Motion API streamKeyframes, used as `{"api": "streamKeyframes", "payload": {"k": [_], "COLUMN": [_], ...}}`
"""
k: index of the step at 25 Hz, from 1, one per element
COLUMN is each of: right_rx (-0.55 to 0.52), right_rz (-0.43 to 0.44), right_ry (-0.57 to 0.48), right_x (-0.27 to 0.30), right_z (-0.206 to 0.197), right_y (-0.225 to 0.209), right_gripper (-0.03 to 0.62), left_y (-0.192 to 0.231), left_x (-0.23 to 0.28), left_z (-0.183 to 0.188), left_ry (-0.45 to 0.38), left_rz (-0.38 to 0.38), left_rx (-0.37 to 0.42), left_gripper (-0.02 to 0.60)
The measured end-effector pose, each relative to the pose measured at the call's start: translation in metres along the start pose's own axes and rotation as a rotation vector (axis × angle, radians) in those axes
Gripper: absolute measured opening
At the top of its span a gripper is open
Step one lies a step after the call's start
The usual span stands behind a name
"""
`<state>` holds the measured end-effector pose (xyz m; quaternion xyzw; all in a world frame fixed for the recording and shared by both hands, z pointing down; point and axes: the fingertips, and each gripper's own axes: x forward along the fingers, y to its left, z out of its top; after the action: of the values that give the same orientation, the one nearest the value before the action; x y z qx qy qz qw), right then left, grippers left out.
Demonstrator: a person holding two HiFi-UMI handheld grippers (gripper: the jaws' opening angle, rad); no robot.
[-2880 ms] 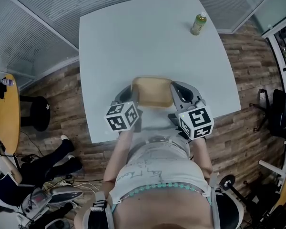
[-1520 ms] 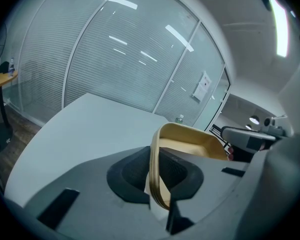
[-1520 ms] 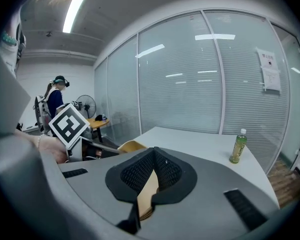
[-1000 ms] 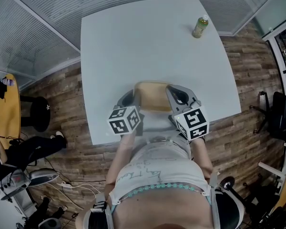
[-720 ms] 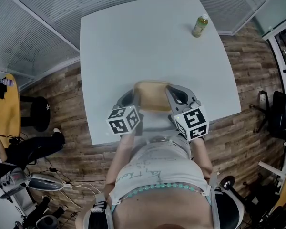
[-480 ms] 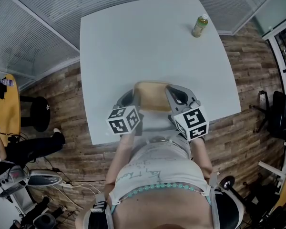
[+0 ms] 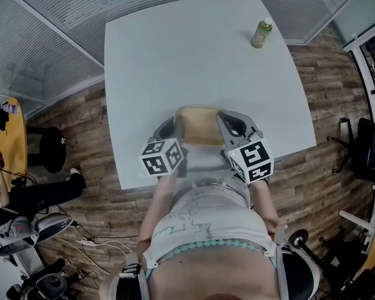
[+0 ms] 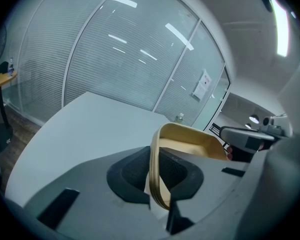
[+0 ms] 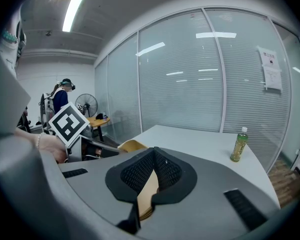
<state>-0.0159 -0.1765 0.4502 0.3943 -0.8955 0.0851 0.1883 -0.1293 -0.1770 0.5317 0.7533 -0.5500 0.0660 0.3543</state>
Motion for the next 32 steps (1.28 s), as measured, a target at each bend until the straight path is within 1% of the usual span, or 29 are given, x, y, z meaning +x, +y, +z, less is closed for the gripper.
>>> {"api": "streamKeyframes", "payload": {"k": [17, 25, 28, 32], "right_rx": [0.003, 0.044, 0.037, 0.011], "right_rz": [0.001, 0.013, 0.037, 0.022], "right_ry": [0.002, -0.026, -0.026, -0.015], "right_x": [0.0027, 0.0041, 0.0037, 0.0037], "right_z": [-0.0001, -0.0003, -0.0011, -0.0002], "right_y": [-0.0031, -0.0014, 0.0021, 0.0029], "right_gripper": [0.000, 0.000, 0.000, 0.000], "left_y": [0.0004, 0.0060, 0.0061, 0.0049], "left_x": [0.0034, 0.0052, 0.0053, 0.0042], "left_z": [0.0016, -0.0019, -0.0039, -0.0035], "left_ry": [0.004, 0.010, 0.013, 0.013], "left_rz": [0.003, 0.011, 0.014, 0.013], "left_rx": [0.003, -0.001, -0.002, -0.002], "left_gripper": [0.026, 0.026, 0.026, 0.026]}}
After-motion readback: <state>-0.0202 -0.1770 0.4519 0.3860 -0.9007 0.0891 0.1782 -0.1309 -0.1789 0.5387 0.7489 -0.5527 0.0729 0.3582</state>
